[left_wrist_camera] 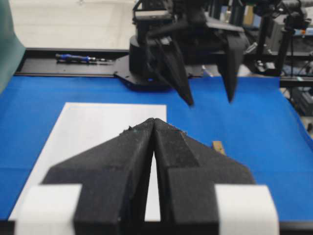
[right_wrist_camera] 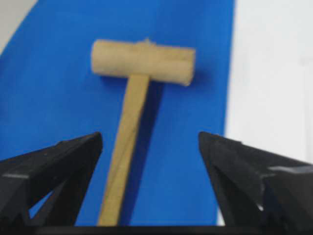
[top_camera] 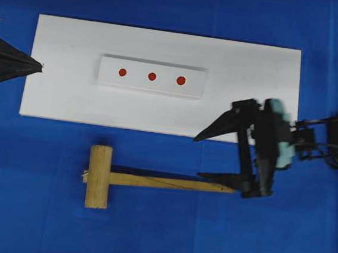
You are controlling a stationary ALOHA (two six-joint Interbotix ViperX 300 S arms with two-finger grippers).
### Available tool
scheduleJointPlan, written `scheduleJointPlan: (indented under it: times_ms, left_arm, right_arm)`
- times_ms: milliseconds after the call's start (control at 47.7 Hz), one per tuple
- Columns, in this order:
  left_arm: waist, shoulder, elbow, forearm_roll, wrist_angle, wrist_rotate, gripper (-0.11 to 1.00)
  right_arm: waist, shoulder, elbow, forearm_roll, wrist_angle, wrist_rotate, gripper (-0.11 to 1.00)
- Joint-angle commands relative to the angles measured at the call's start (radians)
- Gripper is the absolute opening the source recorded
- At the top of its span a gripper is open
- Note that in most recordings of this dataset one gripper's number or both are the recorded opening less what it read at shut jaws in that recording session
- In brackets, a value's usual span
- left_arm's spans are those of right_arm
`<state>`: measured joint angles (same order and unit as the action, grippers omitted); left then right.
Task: Hit the mark with a hammer.
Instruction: 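Move the right gripper to the wooden mallet handle and grasp it, then lift the mallet with the right gripper and swing it over the board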
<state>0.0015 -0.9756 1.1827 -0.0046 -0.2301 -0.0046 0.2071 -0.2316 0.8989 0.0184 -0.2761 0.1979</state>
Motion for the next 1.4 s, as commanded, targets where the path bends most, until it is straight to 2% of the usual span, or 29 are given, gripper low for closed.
scheduleJointPlan:
  times_ms: [0,230,461,607,964,1047,1194,1278,1320,1382]
  left_arm:
    - [-0.003,0.005,-0.008,-0.003,-0.006,-0.002,0.0]
    - [-0.003,0.003,-0.005,-0.003,-0.006,-0.002,0.0]
    - [0.015,0.002,-0.002,-0.003,-0.005,-0.002,0.0]
    - [0.018,0.002,0.0,-0.003,-0.005,-0.003,0.0]
    - [0.018,0.002,0.003,-0.003,-0.005,-0.003,0.0]
    - [0.018,0.002,0.003,-0.003,-0.006,-0.003,0.0]
    - [0.017,0.002,0.003,-0.003,-0.005,-0.003,0.0]
    - [0.018,0.002,0.003,-0.003,-0.006,-0.003,0.0]
    - [0.018,0.0,0.003,-0.003,-0.006,-0.003,0.0]
    - [0.018,0.002,0.003,-0.003,-0.005,-0.003,0.0]
  right_arm:
    - [0.009,0.075,-0.066,0.012,-0.026,0.002,0.9]
    - [0.018,0.299,-0.167,0.08,-0.075,0.002,0.91]
    - [0.051,0.456,-0.229,0.097,-0.129,0.003,0.91]
    - [0.06,0.512,-0.249,0.132,-0.14,0.002,0.91]
    - [0.063,0.566,-0.265,0.135,-0.155,-0.005,0.89]
    - [0.063,0.566,-0.267,0.132,-0.155,-0.011,0.78]
    - [0.063,0.566,-0.268,0.117,-0.155,-0.015,0.35]
    - [0.063,0.566,-0.27,0.117,-0.155,-0.015,0.15]
    - [0.063,0.566,-0.27,0.117,-0.155,-0.015,0.09]
    - [0.064,0.566,-0.27,0.117,-0.155,-0.015,0.1]
